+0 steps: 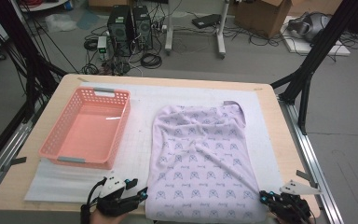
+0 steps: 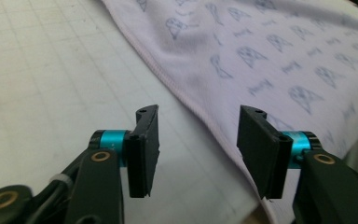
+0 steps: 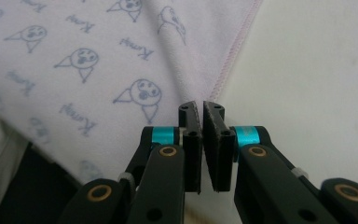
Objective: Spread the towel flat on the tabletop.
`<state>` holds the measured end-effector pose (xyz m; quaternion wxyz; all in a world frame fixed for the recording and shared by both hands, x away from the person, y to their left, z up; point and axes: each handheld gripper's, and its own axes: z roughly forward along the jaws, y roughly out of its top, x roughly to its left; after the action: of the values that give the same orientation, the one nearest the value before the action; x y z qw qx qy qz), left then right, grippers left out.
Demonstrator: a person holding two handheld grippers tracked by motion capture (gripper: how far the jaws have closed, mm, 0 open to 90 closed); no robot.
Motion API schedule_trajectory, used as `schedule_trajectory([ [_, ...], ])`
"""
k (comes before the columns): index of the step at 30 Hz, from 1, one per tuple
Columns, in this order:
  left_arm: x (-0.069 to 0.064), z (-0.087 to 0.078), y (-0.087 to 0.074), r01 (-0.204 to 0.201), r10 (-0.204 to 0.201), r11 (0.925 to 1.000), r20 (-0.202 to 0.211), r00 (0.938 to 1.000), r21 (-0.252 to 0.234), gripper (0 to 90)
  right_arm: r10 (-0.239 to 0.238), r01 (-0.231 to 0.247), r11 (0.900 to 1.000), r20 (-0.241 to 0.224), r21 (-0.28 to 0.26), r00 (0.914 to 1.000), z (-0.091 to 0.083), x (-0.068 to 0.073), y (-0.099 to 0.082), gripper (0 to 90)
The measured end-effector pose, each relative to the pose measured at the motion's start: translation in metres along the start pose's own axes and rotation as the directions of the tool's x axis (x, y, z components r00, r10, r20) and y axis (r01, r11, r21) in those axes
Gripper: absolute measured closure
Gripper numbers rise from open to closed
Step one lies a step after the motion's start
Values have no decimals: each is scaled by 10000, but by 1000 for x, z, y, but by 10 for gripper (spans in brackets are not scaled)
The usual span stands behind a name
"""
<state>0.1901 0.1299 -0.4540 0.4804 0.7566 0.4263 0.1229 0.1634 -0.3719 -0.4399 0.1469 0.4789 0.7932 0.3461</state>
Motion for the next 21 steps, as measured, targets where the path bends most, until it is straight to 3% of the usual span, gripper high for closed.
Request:
schedule_trajectory([
  [2,-4,12,2,-20,17,9997,118,9999,240,475,-9,8,10000,-327,-16,9995,-4,1,-5,845],
  [4,-9,19,2,-284,283,9994,70,9996,217,478,-49,45,9999,-340,-111,9994,-4,2,-5,796],
  [5,-12,20,3,-468,471,9985,-98,9988,280,521,5,-11,9998,-292,-223,9996,-3,2,-3,767],
  [7,-15,19,2,-930,942,9948,-273,9952,424,774,137,-147,9990,-235,-428,9996,-1,1,1,728],
  [9,-14,15,2,-828,840,9949,-181,9963,573,861,282,-291,9973,-137,-670,9995,2,0,5,713],
  [17,-1,-28,-14,-745,770,9944,-321,9965,744,867,637,-620,9920,120,-1104,9979,19,-4,23,668],
  [21,-2,-34,-18,-716,720,9956,-45,9974,603,858,541,-537,9939,16,-961,9985,40,6,36,633],
])
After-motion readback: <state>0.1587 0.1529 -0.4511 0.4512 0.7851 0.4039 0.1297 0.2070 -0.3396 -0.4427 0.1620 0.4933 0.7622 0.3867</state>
